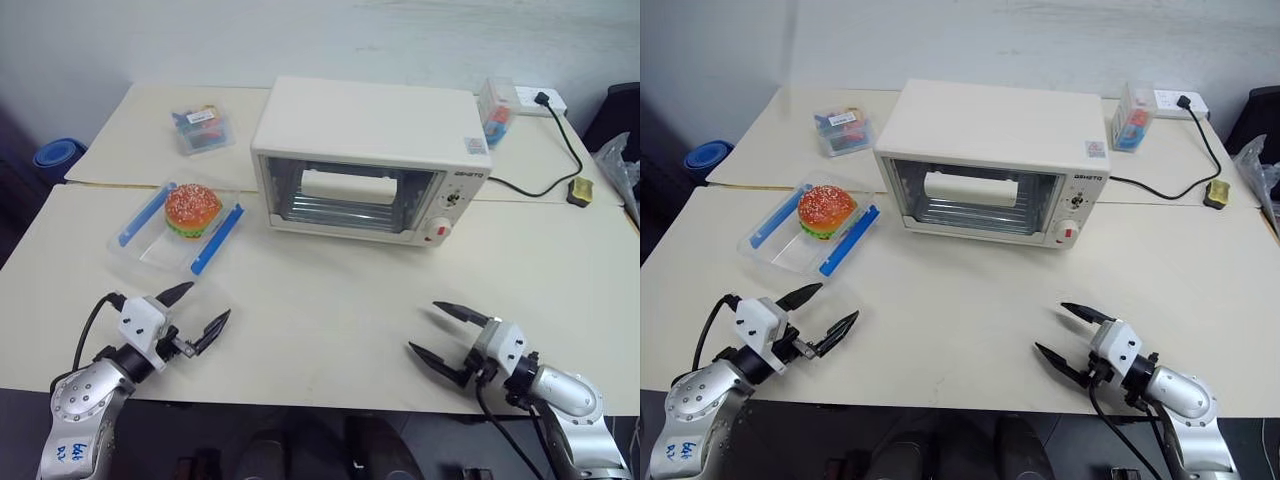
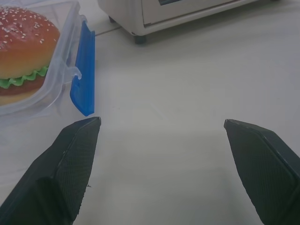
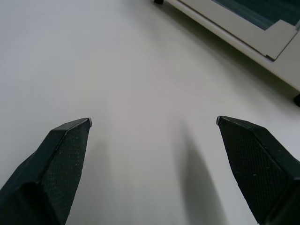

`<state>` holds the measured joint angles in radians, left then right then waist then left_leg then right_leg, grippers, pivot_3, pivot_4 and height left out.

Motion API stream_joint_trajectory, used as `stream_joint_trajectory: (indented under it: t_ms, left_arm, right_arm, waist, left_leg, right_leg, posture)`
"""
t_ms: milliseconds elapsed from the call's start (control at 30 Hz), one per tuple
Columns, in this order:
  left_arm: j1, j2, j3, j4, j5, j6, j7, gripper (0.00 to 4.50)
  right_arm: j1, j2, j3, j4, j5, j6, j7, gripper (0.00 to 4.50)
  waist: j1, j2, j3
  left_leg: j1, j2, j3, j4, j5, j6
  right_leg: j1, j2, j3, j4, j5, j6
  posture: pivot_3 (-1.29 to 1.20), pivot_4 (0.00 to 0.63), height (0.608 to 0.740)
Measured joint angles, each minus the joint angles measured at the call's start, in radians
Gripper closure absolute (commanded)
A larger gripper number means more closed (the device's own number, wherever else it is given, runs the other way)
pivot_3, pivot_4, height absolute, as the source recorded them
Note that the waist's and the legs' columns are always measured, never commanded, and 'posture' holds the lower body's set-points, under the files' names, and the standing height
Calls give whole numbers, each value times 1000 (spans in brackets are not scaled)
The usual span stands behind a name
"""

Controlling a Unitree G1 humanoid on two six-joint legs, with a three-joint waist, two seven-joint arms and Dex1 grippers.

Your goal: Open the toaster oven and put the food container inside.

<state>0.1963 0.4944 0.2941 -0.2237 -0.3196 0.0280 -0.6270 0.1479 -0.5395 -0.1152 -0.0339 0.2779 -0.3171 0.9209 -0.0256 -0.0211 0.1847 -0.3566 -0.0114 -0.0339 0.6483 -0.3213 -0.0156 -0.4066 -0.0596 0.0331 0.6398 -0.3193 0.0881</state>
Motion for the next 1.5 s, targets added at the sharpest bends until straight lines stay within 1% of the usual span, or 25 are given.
stream_joint_trajectory:
  t_ms: [67,100,133,167,233,300,400,500,633,767,900,1000,1133,1233,1267,1300,1367,1400,1433,1500]
  left_arm:
    - [2,13,1,-11,-15,28,-3,0]
    - [6,28,6,-32,-37,59,-10,0]
    - [9,36,19,-61,-68,89,-14,0]
    - [9,43,47,-101,-135,138,-19,0]
    - [0,89,121,-178,-314,244,-36,0]
    - [-6,143,176,-217,-424,319,-54,0]
    - [-11,236,223,-241,-528,417,-94,0]
    - [-49,279,238,-244,-583,475,-111,0]
    - [-97,290,235,-247,-598,509,-108,0]
    - [-100,286,220,-254,-598,524,-109,0]
    - [-88,261,215,-247,-595,520,-133,0]
    - [-85,243,215,-229,-592,514,-149,0]
    - [-93,226,211,-177,-576,493,-177,0]
    - [-131,222,201,-137,-553,471,-182,0]
    - [-164,217,199,-117,-546,464,-174,413]
    - [-181,214,202,-108,-545,461,-168,618]
    - [-285,199,181,-57,-530,459,-132,1233]
    - [-354,193,161,-21,-507,451,-112,1492]
    - [-424,192,128,16,-471,438,-100,1854]
    - [-509,192,71,56,-410,412,-95,2435]
  right_arm:
    - [-2,0,1,-13,6,19,-7,29]
    - [-6,0,3,-39,27,62,-16,29]
    - [-16,0,7,-75,58,114,-24,29]
    - [-43,0,16,-125,102,190,-40,29]
    - [-150,-3,32,-234,187,344,-76,29]
    - [-227,-20,39,-294,232,451,-100,29]
    - [-345,-18,67,-321,259,597,-168,29]
    - [-424,18,79,-319,259,678,-238,29]
    - [-462,37,92,-317,249,717,-278,29]
    - [-486,44,91,-316,249,737,-300,29]
    - [-517,60,91,-316,249,721,-293,29]
    - [-508,55,92,-317,249,687,-248,29]
    - [-444,20,93,-328,249,643,-158,29]
    - [-410,-10,95,-339,228,599,-111,29]
    - [-390,-29,99,-340,206,571,-91,0]
    - [-379,-37,104,-340,192,557,-78,0]
    - [-346,-50,116,-336,149,511,-52,0]
    - [-332,-51,122,-334,130,487,-40,0]
    - [-322,-51,129,-331,116,466,-34,0]
    - [-321,-48,148,-329,98,441,-26,0]
  waist:
    - [0,0,0]
    - [-1,0,0]
    - [-3,0,0]
    - [-6,0,0]
    - [-8,0,0]
    - [-2,1,0]
    - [1,1,0]
    - [5,1,0]
    - [0,1,0]
    - [-5,1,1]
    - [-4,1,1]
    - [-2,1,1]
    - [-1,1,1]
    - [-1,1,1]
    - [-1,1,1]
    - [-1,1,1]
    - [1,1,1]
    - [4,0,0]
    - [7,0,0]
    - [4,0,0]
  left_leg:
    - [0,0,0,0,0,0]
    - [0,0,0,0,0,0]
    - [0,1,0,0,0,0]
    - [0,1,0,0,0,0]
    - [0,3,0,1,0,-1]
    - [0,3,-1,0,-1,-2]
    - [-1,3,-2,0,-1,-3]
    - [-2,2,-3,0,-1,-3]
    - [-3,2,-2,0,-1,-3]
    - [-4,2,-2,0,-1,-3]
    - [-3,3,-2,0,-1,-3]
    - [-3,3,-2,0,-1,-3]
    - [-3,3,-1,0,-1,-2]
    - [-3,3,-1,1,-1,-2]
    - [-3,3,-2,0,-1,-2]
    - [-3,3,-2,1,-1,-2]
    - [-3,2,-2,1,-1,-3]
    - [-3,2,-2,2,0,-3]
    - [-3,2,-2,3,0,-3]
    - [-3,1,-1,2,0,-4]
  right_leg:
    - [0,0,0,0,0,0]
    - [0,0,0,0,0,0]
    - [-1,0,1,1,0,0]
    - [-1,0,1,2,0,0]
    - [-2,0,0,3,-1,-1]
    - [-2,0,-1,4,-2,-3]
    - [-2,1,-2,3,-2,-4]
    - [-3,0,-3,2,-2,-4]
    - [-4,1,-3,1,-2,-4]
    - [-5,1,-2,2,-2,-4]
    - [-5,2,-2,3,-2,-4]
    - [-5,2,-2,2,-2,-4]
    - [-5,2,-2,2,-2,-4]
    - [-4,2,-2,2,-2,-4]
    - [-4,2,-2,2,-2,-4]
    - [-4,2,-2,3,-2,-4]
    - [-4,2,-3,3,-2,-4]
    - [-4,2,-3,4,-2,-4]
    - [-4,3,-3,4,-2,-3]
    - [-4,2,-2,4,-2,-3]
  posture:
    - [0,150,740]
    - [0,150,740]
    - [0,150,740]
    - [0,150,740]
    - [0,150,740]
    - [0,150,740]
    - [0,150,740]
    - [0,150,740]
    - [0,150,740]
    - [0,150,740]
    - [0,150,740]
    - [0,150,740]
    - [0,150,740]
    - [0,150,740]
    - [0,150,740]
    - [0,150,740]
    - [0,150,740]
    - [0,150,740]
    - [0,150,740]
    - [0,150,740]
